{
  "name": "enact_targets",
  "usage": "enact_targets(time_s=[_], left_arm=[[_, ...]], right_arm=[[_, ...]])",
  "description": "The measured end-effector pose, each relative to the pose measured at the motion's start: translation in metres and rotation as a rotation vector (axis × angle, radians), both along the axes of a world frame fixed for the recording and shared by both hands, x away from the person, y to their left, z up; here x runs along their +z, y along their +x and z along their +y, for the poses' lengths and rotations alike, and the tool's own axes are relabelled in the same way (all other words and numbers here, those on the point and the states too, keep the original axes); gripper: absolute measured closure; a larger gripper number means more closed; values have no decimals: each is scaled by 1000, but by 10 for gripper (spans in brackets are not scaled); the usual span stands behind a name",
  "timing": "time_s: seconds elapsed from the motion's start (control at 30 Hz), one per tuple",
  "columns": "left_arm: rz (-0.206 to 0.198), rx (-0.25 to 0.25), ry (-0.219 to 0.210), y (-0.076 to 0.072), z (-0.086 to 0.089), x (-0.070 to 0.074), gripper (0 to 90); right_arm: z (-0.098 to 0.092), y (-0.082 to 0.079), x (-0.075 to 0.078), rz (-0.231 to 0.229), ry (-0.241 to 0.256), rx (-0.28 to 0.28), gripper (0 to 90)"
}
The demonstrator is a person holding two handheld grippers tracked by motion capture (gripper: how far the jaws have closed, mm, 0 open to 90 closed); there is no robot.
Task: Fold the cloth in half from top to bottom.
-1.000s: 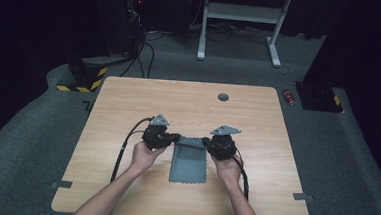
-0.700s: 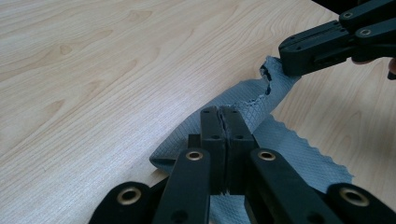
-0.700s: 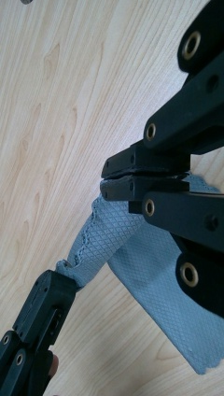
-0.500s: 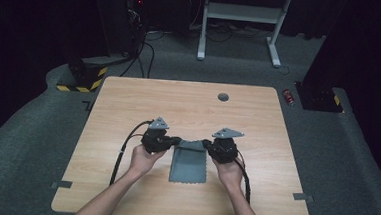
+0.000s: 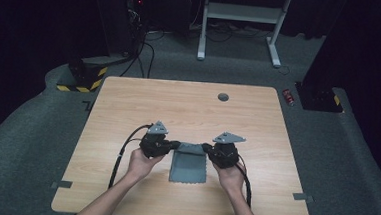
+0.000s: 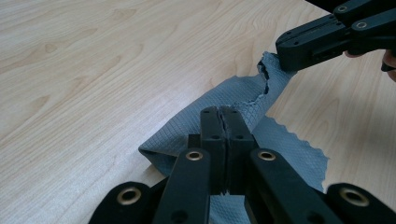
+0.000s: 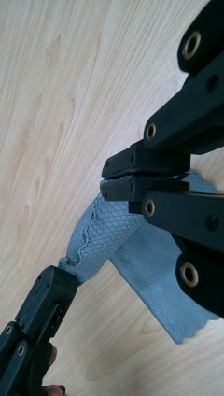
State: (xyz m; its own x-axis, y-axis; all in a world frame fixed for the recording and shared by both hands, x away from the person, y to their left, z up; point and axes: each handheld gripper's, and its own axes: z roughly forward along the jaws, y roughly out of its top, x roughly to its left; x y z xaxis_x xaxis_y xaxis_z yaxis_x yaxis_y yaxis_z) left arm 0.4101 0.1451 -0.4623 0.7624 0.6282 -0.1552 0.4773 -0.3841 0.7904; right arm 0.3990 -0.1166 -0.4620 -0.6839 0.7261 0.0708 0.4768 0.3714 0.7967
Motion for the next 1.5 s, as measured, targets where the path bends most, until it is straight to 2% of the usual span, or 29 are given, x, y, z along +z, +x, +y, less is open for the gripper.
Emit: enact_targets(time_s=[0.33, 0.63, 0.8, 0.97, 1.2, 1.5], left_arm=[[-27, -38, 53, -15, -3, -3, 891], [-6, -43, 49, -22, -1, -10, 890], [-2, -46, 60, -29, -2, -16, 891], [7, -55, 70, -35, -1, -22, 889], [14, -62, 74, -42, -2, -29, 888], [26, -67, 102, -48, -4, -41, 888]], right_arm=[[-2, -13, -5, 9, -5, 21, 879], [-3, -23, -13, 21, -9, 37, 878], [2, -32, -18, 11, -58, 55, 878], [0, -36, -26, 33, -41, 54, 877], [-1, -42, -34, 46, -48, 55, 876], [1, -48, -43, 58, -66, 63, 874]])
